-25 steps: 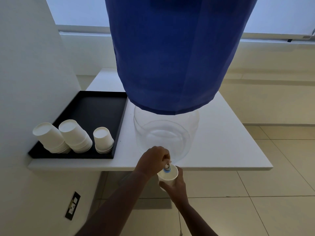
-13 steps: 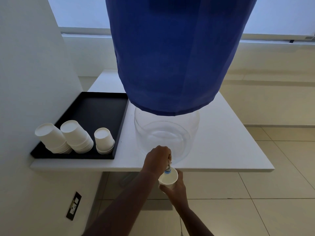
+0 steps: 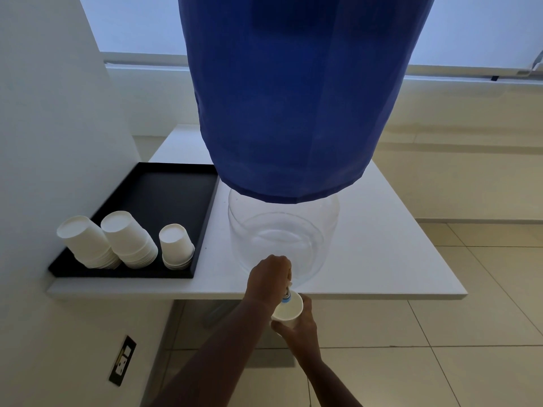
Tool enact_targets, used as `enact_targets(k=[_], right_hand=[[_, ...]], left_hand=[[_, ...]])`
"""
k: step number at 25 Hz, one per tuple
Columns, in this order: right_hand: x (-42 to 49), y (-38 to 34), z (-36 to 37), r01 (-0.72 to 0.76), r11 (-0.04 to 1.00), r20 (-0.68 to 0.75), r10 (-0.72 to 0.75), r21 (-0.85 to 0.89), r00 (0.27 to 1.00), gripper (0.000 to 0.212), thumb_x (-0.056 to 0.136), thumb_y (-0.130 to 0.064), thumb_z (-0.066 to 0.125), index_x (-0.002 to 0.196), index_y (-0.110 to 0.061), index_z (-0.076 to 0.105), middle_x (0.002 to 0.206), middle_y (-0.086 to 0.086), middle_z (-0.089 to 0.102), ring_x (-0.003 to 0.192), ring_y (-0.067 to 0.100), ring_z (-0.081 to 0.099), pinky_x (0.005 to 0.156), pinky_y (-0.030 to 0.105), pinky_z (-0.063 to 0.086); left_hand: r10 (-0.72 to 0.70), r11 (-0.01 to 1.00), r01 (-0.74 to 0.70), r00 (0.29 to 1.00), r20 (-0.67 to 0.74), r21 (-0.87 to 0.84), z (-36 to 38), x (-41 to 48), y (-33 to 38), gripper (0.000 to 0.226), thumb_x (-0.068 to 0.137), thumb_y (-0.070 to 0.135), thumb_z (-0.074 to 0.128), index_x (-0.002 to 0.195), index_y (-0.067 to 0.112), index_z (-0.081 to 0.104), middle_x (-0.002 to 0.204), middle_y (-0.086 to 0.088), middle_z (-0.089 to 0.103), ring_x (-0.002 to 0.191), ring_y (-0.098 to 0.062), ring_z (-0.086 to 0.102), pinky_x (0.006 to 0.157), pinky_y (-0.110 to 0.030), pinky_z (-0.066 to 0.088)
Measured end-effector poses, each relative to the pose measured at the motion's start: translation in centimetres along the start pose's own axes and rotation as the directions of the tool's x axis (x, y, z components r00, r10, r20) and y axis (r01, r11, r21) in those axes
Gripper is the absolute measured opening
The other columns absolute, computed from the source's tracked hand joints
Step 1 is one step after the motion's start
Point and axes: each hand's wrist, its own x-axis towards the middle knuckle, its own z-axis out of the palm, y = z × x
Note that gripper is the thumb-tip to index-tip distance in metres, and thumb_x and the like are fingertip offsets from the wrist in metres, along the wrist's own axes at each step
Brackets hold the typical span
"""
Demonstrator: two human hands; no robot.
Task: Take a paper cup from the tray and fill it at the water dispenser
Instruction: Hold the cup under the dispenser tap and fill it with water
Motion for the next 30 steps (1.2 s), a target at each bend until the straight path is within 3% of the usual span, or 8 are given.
enact_targets(k=[4, 9, 13, 16, 25, 30], right_hand=[[-0.2, -0.3, -0.1, 0.001, 1.000, 0.000, -0.001, 0.003, 1.000, 0.064, 0.063, -0.007, 0.080, 0.104, -0.026, 0.035, 0.103, 0.006, 0.056, 0.091, 0.017, 0.057, 0.076, 0.022, 0.048], [-0.3, -0.5, -0.3, 0.003, 1.000, 0.001, -0.003, 0.001, 1.000, 0.063, 0.063, -0.006, 0.079, 0.105, -0.024, 0.036, 0.105, 0.010, 0.058, 0.091, 0.018, 0.057, 0.076, 0.022, 0.048], [-0.3, -0.5, -0.2, -0.006, 1.000, -0.001, 0.006, -0.020, 1.000, 0.064, 0.063, -0.008, 0.080, 0.110, -0.018, 0.038, 0.107, 0.010, 0.058, 0.096, 0.021, 0.057, 0.085, 0.034, 0.053], [-0.3, -0.6, -0.2, -0.002, 1.000, -0.008, 0.002, -0.028, 1.000, 0.065, 0.063, -0.008, 0.081, 0.111, -0.016, 0.038, 0.107, 0.009, 0.058, 0.096, 0.020, 0.057, 0.086, 0.033, 0.052], [-0.4, -0.9, -0.5, 0.005, 1.000, -0.004, -0.005, 0.001, 1.000, 0.061, 0.064, -0.003, 0.078, 0.104, -0.023, 0.036, 0.105, 0.012, 0.059, 0.093, 0.021, 0.058, 0.073, 0.018, 0.047], [-0.6, -1.2, -0.4, 0.016, 1.000, 0.005, -0.016, 0.010, 1.000, 0.061, 0.064, -0.004, 0.079, 0.108, -0.016, 0.040, 0.107, 0.013, 0.059, 0.095, 0.022, 0.058, 0.083, 0.030, 0.051]], left_hand=[[-0.007, 1.000, 0.007, 1.000, 0.002, -0.001, 0.0, -0.1, 0.0, 0.014, 0.087, 0.004, 0.058, 0.097, -0.002, 0.067, 0.106, -0.018, 0.072, 0.095, -0.030, 0.068, 0.085, -0.032, 0.054], [-0.014, 1.000, 0.014, 1.000, -0.002, -0.007, 0.0, 0.0, 0.1, 0.013, 0.087, 0.002, 0.057, 0.095, -0.001, 0.067, 0.104, -0.018, 0.072, 0.093, -0.029, 0.069, 0.083, -0.032, 0.054], [-0.012, 1.000, 0.012, 1.000, 0.003, -0.004, 0.0, 0.0, 0.0, 0.013, 0.086, 0.001, 0.057, 0.094, -0.002, 0.067, 0.103, -0.018, 0.072, 0.092, -0.030, 0.069, 0.083, -0.033, 0.054], [-0.004, 1.000, 0.004, 1.000, 0.007, -0.006, 0.0, 0.1, 0.0, 0.013, 0.088, 0.006, 0.059, 0.094, -0.002, 0.066, 0.104, -0.019, 0.072, 0.093, -0.029, 0.069, 0.088, -0.035, 0.057], [-0.019, 1.000, 0.019, 1.000, -0.010, -0.025, 0.2, 0.2, -0.2, 0.011, 0.086, 0.001, 0.058, 0.092, -0.001, 0.067, 0.100, -0.017, 0.073, 0.088, -0.026, 0.070, 0.083, -0.030, 0.055], [-0.008, 1.000, 0.008, 1.000, -0.013, -0.008, 0.2, 0.2, -0.1, 0.012, 0.087, 0.005, 0.059, 0.094, -0.001, 0.067, 0.102, -0.018, 0.073, 0.091, -0.028, 0.069, 0.085, -0.032, 0.057]])
